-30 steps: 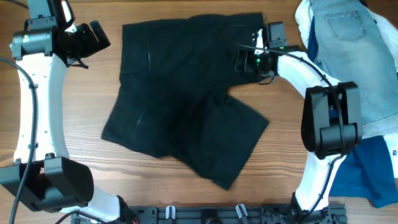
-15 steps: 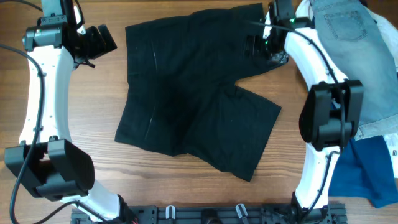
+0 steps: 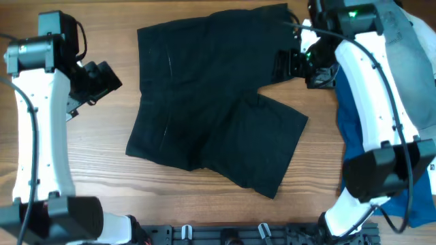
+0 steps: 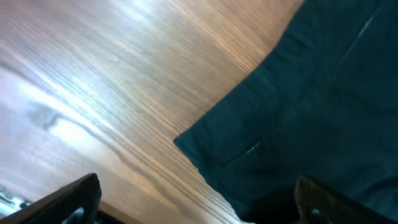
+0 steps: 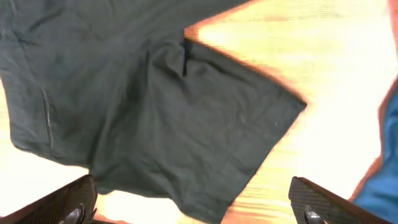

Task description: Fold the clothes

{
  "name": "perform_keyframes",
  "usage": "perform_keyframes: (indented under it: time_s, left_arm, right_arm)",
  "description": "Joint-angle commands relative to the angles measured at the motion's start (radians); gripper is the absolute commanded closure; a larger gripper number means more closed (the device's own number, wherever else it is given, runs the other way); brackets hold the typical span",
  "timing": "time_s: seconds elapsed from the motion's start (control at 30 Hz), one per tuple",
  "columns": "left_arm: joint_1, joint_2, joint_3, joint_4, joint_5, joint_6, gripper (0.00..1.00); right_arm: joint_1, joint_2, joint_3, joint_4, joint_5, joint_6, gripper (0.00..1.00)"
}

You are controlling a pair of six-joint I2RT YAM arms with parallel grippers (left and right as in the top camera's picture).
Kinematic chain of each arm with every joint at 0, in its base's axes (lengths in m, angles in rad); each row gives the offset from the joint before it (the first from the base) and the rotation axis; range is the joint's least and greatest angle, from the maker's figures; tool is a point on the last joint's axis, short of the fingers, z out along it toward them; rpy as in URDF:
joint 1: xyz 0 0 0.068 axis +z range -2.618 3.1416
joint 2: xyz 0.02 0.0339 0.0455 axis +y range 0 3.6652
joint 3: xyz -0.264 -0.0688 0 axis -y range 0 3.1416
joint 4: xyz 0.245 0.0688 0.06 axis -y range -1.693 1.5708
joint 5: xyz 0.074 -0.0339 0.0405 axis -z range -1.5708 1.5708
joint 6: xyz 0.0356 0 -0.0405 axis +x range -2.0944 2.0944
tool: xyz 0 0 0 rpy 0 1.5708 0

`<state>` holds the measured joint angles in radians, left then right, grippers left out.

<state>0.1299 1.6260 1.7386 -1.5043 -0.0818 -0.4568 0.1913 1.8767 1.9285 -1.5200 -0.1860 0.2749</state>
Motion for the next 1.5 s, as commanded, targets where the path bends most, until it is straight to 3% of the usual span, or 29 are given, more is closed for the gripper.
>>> perform_keyframes:
  time_s: [0.0, 0.1, 0.2, 0.3, 0.37, 0.53, 0.63, 0.7, 1.17, 1.2, 1.23, 1.27, 1.3, 1.47]
  left_arm:
    - [-0.004, -0.145, -0.068, -0.006, -0.043, -0.148, 0.0]
    - [-0.003, -0.25, -0.227, 0.04, -0.043, -0.265, 0.01]
    - [-0.004, -0.319, -0.399, 0.116, -0.043, -0.383, 0.09]
    - [-0.004, -0.351, -0.589, 0.214, -0.024, -0.574, 0.2]
    - [-0.004, -0.343, -0.772, 0.361, 0.055, -0.689, 0.25]
    - [-0.004, -0.318, -0.997, 0.628, 0.138, -0.735, 0.32]
    - [-0.003, -0.315, -1.075, 0.736, 0.138, -0.735, 0.35]
    - [-0.004, -0.315, -1.101, 0.777, 0.138, -0.735, 0.37]
    - [-0.003, -0.187, -1.166, 1.007, 0.143, -0.764, 0.36]
    - [-0.004, -0.167, -1.166, 1.016, 0.146, -0.764, 0.47]
    - [-0.004, -0.153, -1.166, 1.016, 0.145, -0.763, 0.74]
    - [-0.003, -0.145, -1.166, 1.016, 0.145, -0.763, 0.88]
    - [-0.004, -0.138, -1.166, 1.015, 0.145, -0.763, 0.96]
    - [-0.003, -0.137, -1.166, 1.008, 0.145, -0.752, 0.96]
  right_arm:
    - [0.075, -0.12, -0.083, 0.001, 0.089, 0.185, 0.0]
    - [0.182, -0.222, -0.254, 0.038, 0.189, 0.369, 0.02]
    - [0.264, -0.304, -0.401, 0.061, 0.261, 0.545, 0.02]
    - [0.329, -0.367, -0.555, 0.098, 0.265, 0.696, 0.05]
    - [0.361, -0.371, -0.707, 0.16, 0.255, 0.803, 0.05]
    - [0.361, -0.37, -0.899, 0.327, 0.164, 0.8, 0.06]
    - [0.361, -0.37, -0.925, 0.355, 0.16, 0.799, 0.05]
    - [0.361, -0.37, -0.925, 0.357, 0.159, 0.799, 0.0]
    - [0.361, -0.37, -0.964, 0.408, 0.163, 0.799, 0.0]
    - [0.361, -0.37, -0.976, 0.409, 0.16, 0.799, 0.0]
    - [0.361, -0.37, -0.986, 0.409, 0.146, 0.797, 0.0]
    - [0.361, -0.37, -0.993, 0.408, 0.134, 0.781, 0.0]
    - [0.361, -0.37, -0.998, 0.409, 0.114, 0.75, 0.0]
    - [0.361, -0.37, -1.046, 0.417, 0.056, 0.665, 0.02]
